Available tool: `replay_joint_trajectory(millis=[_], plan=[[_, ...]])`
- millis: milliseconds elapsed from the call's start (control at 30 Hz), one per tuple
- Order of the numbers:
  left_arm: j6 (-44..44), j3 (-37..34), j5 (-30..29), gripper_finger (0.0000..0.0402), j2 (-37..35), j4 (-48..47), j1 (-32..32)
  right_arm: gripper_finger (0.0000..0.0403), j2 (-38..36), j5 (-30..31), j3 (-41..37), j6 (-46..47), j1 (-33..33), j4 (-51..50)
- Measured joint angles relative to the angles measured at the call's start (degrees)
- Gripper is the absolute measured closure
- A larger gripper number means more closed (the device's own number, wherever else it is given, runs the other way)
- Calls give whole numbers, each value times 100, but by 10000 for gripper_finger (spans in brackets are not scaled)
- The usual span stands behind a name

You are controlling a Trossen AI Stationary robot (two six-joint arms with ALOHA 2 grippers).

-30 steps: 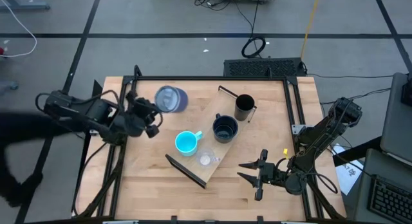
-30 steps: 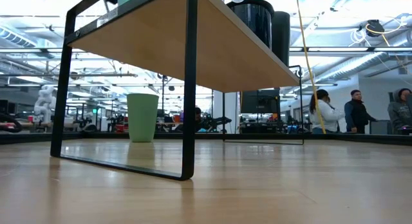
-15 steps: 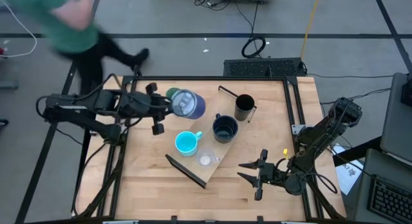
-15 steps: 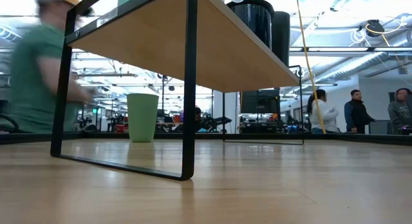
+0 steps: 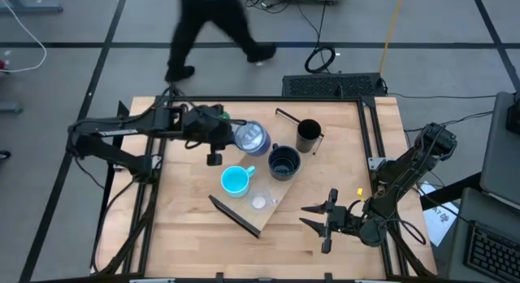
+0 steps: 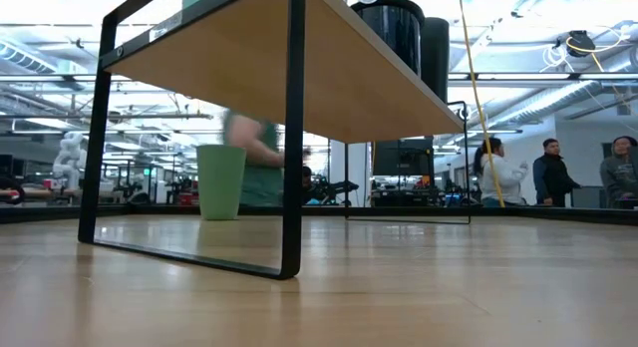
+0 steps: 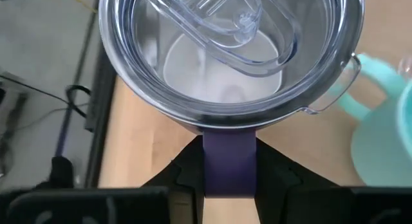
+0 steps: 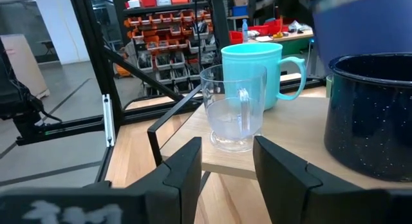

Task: Stack small to large cups/mugs on shelf
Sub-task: Put the purple cup on the shelf aligned with the dark blue cup

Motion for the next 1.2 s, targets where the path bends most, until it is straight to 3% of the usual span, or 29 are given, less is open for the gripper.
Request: replay_joint_trajectory(millis=[533, 1200], plan=[[575, 1, 1095, 311, 239, -207, 420, 273, 0, 1, 0, 10, 0, -2], [862, 10, 1111, 311, 673, -89, 455, 273, 0, -2, -2, 0, 11, -43]])
